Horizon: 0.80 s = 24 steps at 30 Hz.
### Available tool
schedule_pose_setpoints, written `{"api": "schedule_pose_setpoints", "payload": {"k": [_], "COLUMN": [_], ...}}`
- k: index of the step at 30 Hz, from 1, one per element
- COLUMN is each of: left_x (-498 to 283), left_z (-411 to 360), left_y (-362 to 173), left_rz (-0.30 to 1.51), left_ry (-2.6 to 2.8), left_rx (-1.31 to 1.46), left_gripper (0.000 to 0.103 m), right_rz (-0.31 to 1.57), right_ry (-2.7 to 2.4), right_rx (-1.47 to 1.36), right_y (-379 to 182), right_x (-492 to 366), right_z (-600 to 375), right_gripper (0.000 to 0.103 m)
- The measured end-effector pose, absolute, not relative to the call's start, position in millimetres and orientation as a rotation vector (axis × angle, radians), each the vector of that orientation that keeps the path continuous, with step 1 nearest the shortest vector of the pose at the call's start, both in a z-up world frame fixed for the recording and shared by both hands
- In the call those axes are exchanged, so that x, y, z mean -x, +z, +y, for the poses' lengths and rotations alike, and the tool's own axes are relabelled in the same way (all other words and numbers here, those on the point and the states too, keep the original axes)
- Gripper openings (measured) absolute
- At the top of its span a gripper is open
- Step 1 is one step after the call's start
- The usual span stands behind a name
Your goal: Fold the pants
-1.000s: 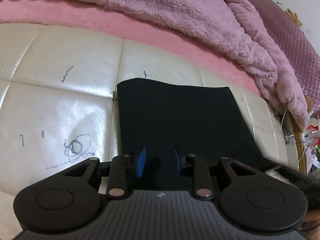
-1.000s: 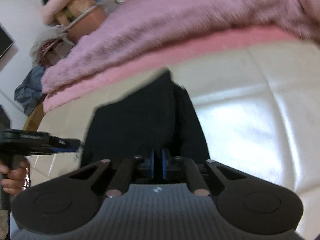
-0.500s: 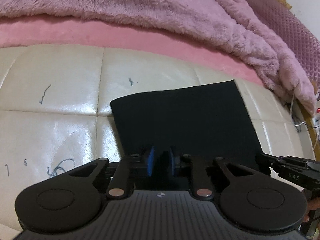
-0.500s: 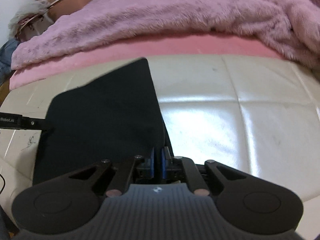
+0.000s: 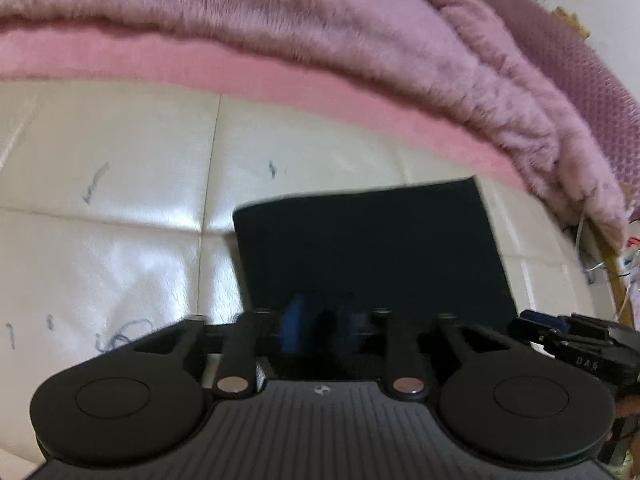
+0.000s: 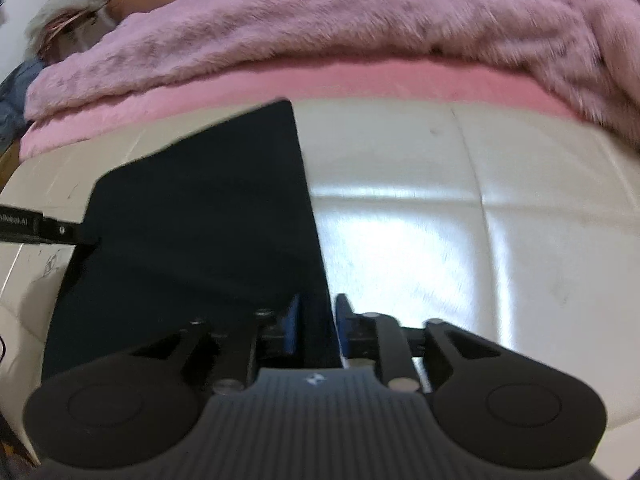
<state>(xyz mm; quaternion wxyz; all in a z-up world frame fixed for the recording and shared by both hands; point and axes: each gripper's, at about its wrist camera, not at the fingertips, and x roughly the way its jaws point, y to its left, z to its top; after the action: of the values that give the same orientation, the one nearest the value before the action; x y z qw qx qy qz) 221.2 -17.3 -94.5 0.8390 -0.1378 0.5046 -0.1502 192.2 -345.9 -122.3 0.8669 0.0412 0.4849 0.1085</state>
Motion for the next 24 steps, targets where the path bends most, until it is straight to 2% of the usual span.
{"api": "schedule_pose_setpoints", "payload": {"k": [1,5,7,13,24], "left_x": [-217.0,-202.8,-197.9,-191.2,-198.7], "left_z": [-14.3,-0.6,6.6,25.9,16.2], "left_y": [-89.4,-85.1,-92.7,-126.1,-148.8], "left_rz": [1.035,0.978,0.989,1.046,1.074], "left_ry": [-0.316,-0.323,-0.339,-0.35,-0.369], "left_rx": [0.293,0.368,0.444,0.692,0.692], "left_gripper": [0.053,0.063,0.065,0.065,0.064], "right_rz": [0.999,1.003,1.031,1.07,1.136], "right_ry": [0.238,0.31,0.342,0.36,0.454], "right_rx": [-0.089,-0.223,-0.332,-0.57,-0.674], "right_y": [-117.5,-109.9,-116.8,-147.0,-172.8], "right_x": [-193.6,-206.6,-218.1,-244.8,-262.1], "right_z": [-347.1,-362.9,-372.7,-399.9,-411.2], "right_gripper": [0.04,0.049,0.053,0.053,0.049]}}
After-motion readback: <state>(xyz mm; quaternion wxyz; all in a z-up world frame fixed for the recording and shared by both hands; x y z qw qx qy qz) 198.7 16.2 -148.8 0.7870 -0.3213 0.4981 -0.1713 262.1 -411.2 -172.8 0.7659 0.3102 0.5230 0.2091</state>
